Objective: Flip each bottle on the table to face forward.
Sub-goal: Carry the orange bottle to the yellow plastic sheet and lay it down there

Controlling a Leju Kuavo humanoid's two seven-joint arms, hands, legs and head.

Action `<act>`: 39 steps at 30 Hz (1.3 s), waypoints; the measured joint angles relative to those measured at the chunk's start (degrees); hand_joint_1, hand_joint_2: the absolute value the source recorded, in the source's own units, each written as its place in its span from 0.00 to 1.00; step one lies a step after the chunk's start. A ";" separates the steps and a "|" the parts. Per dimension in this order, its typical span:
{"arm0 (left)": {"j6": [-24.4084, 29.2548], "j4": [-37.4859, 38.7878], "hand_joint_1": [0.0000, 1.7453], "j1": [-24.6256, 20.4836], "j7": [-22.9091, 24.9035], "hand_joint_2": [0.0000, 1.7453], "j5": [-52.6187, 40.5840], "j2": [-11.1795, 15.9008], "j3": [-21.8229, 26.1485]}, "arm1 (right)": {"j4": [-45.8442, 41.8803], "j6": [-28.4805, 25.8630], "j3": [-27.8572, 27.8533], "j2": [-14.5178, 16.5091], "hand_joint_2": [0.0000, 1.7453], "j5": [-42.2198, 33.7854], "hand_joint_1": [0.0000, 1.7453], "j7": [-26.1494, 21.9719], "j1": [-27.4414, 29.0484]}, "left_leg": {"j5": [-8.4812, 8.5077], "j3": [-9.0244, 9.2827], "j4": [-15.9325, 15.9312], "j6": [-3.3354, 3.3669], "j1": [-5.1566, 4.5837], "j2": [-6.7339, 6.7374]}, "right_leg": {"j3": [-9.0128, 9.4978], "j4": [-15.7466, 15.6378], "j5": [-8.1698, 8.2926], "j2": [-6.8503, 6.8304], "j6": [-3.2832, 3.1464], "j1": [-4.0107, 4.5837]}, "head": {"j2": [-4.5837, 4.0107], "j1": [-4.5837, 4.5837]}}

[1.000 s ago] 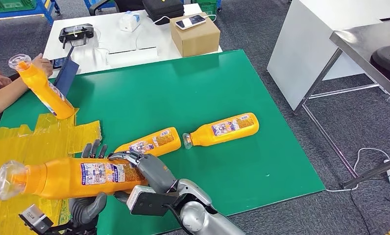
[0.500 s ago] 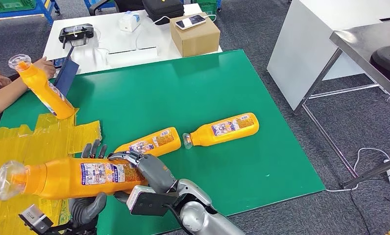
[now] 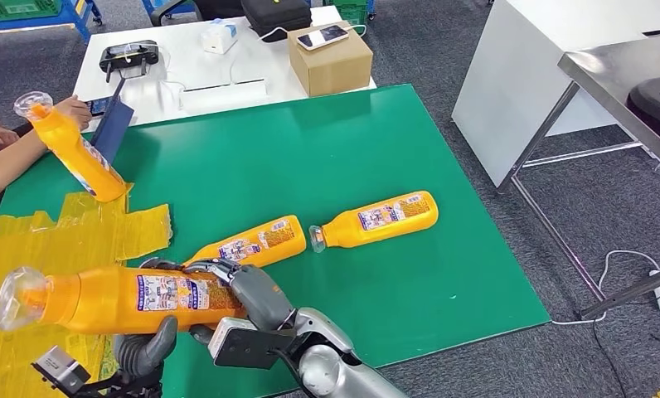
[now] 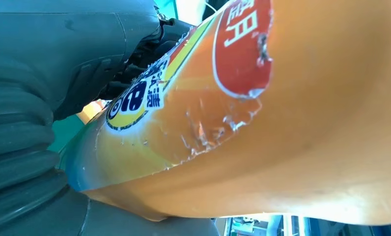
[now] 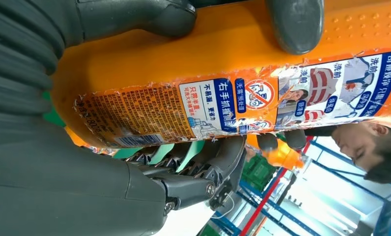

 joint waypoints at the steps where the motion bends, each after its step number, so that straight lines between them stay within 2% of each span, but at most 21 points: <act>1: 0.01 0.13 1.00 -0.02 -0.08 1.00 -0.04 0.00 0.12 | 0.24 -0.02 0.05 0.06 1.00 0.00 1.00 -0.07 -0.06 | 0.00 0.00 0.00 0.00 0.00 0.00 | 0.00 0.00 0.00 0.00 0.00 0.00 | 0.00 0.00; 6: 0.01 0.43 1.00 -0.06 -0.16 1.00 -0.08 0.00 0.51 | 1.08 -0.07 0.29 0.26 1.00 -0.01 1.00 -0.13 -0.35 | 0.00 0.00 0.00 0.00 0.00 0.00 | 0.00 0.00 0.00 0.00 0.00 0.00 | 0.00 0.00; 7: 0.01 0.44 1.00 -0.06 -0.16 1.00 -0.08 0.00 0.54 | 1.21 -0.07 0.32 0.30 1.00 -0.01 0.88 -0.14 -0.42 | 0.00 0.00 0.00 0.00 0.00 0.00 | 0.00 0.00 0.00 0.00 0.00 0.00 | 0.00 0.01; 10: 0.19 0.45 1.00 -0.10 -0.26 1.00 -0.14 -0.01 0.55 | 1.53 -0.54 0.42 0.32 1.00 0.25 0.12 -0.13 -0.54 | 0.00 0.00 0.00 0.00 0.00 0.00 | 0.00 0.00 0.00 0.00 0.00 0.00 | 0.00 0.01; 11: 0.59 0.45 1.00 -0.13 -0.43 1.00 -0.45 -0.01 0.57 | 1.59 -1.10 0.48 0.31 1.00 0.66 0.00 -0.02 -0.51 | 0.00 0.00 0.00 0.00 0.00 0.00 | 0.00 0.00 0.00 0.00 0.00 0.00 | 0.00 0.01; 12: 1.21 0.44 1.00 -0.18 -0.69 1.00 -0.98 -0.02 0.62 | 1.63 -1.80 0.53 0.29 1.00 1.16 0.00 0.22 -0.48 | 0.00 0.00 0.00 0.00 0.00 0.00 | 0.00 0.00 0.00 0.00 0.00 0.00 | 0.00 0.00; 16: 6.18 -0.01 1.00 -0.35 -1.98 1.00 -5.85 0.01 1.39 | 1.32 -3.52 0.40 -0.22 0.00 2.32 0.00 1.80 -0.58 | 0.00 0.00 0.00 0.00 0.00 0.00 | 0.00 0.00 0.00 0.00 0.00 0.00 | 0.00 0.01; 19: 17.25 -0.58 1.00 -1.49 -2.61 1.00 -14.79 0.95 3.61 | 0.91 -3.82 -0.90 -1.32 0.00 2.51 0.00 3.79 -2.09 | 0.03 0.00 0.00 -0.02 0.00 0.00 | 0.00 0.00 0.02 0.00 -0.01 0.00 | 0.00 0.01; 21: 28.94 -0.10 1.00 -3.46 -2.00 1.00 -23.49 2.58 6.53 | 1.03 -3.44 -2.51 -2.45 0.00 2.57 0.00 5.17 -4.32 | 0.10 0.00 0.00 -0.05 0.00 0.00 | 0.00 0.01 0.05 0.00 -0.02 0.01 | 0.00 0.02; 24: 47.42 3.23 1.00 -7.68 0.68 1.00 -37.63 6.02 12.77 | 1.98 -2.10 -5.11 -4.08 0.00 2.65 0.00 6.02 -8.26 | 0.25 0.01 0.00 -0.11 0.03 0.01 | 0.00 0.03 0.13 0.00 -0.12 0.08 | 0.00 0.02; 27: 57.68 8.65 1.00 -11.40 4.53 1.00 -47.77 10.09 18.37 | 3.27 -0.95 -6.56 -5.12 0.00 2.25 0.00 6.00 -11.31 | 0.33 0.02 0.00 -0.17 0.09 0.03 | -0.02 0.06 0.18 0.00 -0.20 0.16 | 0.00 0.01; 30: 61.46 14.68 1.00 -14.29 9.39 1.00 -56.46 13.34 21.10 | 4.45 -0.56 -6.74 -5.25 0.00 2.05 0.00 5.87 -12.76 | 0.35 0.01 0.00 -0.18 0.13 0.02 | -0.04 0.09 0.18 -0.01 -0.21 0.19 | 0.00 0.02; 33: 62.61 19.26 1.00 -16.25 12.25 1.00 -60.79 15.10 21.98 | 5.33 -0.49 -6.57 -5.03 0.00 1.91 0.00 5.82 -13.21 | 0.35 -0.02 0.00 -0.18 0.15 0.03 | -0.05 0.09 0.18 0.00 -0.21 0.18 | 0.00 0.03; 35: 62.48 21.56 1.00 -17.36 15.10 1.00 -64.13 15.86 22.08 | 5.77 -0.49 -6.46 -4.96 0.00 1.72 0.00 5.82 -13.38 | 0.35 -0.04 0.00 -0.17 0.14 0.03 | -0.07 0.07 0.18 0.00 -0.21 0.15 | 0.00 0.04; 39: 59.28 27.12 1.00 -20.19 24.94 1.00 -75.68 17.51 20.56 | 6.56 -0.54 -5.96 -4.39 0.00 1.49 0.00 6.32 -13.67 | 0.34 -0.09 0.01 -0.17 0.09 0.00 | -0.11 0.06 0.18 -0.02 -0.21 0.14 | 0.00 0.02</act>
